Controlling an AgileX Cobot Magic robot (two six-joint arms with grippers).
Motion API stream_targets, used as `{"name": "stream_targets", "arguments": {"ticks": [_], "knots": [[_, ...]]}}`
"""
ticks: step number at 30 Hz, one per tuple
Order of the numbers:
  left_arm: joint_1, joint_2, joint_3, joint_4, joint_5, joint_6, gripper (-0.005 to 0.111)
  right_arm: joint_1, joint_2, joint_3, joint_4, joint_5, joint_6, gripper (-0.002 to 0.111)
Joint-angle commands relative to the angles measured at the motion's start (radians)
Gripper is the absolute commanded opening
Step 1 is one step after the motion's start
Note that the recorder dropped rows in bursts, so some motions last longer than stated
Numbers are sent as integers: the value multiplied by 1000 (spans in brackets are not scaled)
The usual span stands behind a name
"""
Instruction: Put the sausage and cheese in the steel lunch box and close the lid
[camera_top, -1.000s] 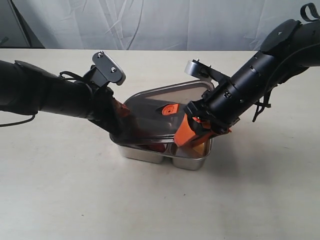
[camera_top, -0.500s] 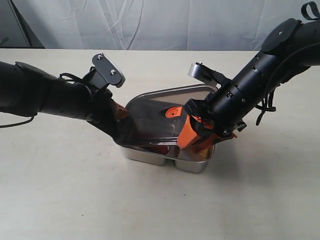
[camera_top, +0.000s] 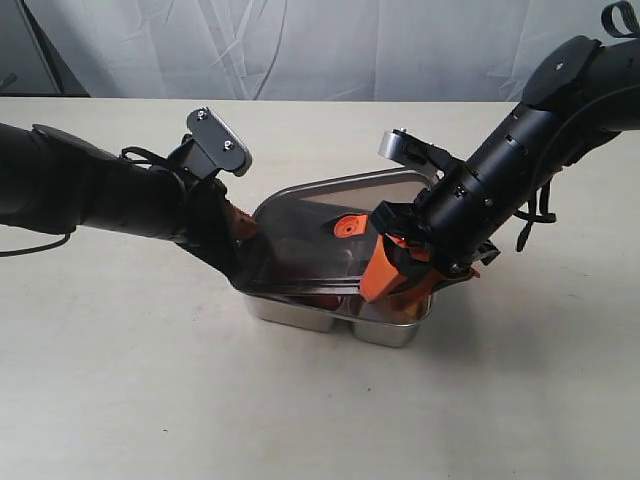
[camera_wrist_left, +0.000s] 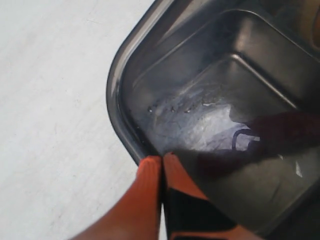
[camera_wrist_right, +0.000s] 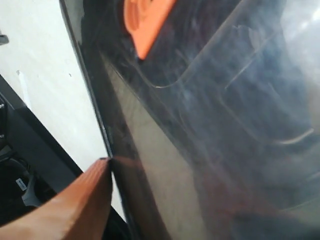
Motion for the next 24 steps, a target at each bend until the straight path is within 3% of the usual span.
{"name": "stream_targets", "arguments": {"ticks": [1, 24], "knots": [[-4, 30, 22, 27, -15, -2, 0, -9, -9, 6, -139, 60, 19, 49], [-4, 30, 22, 27, -26, -2, 0, -9, -9, 6, -236, 60, 138, 49]]}}
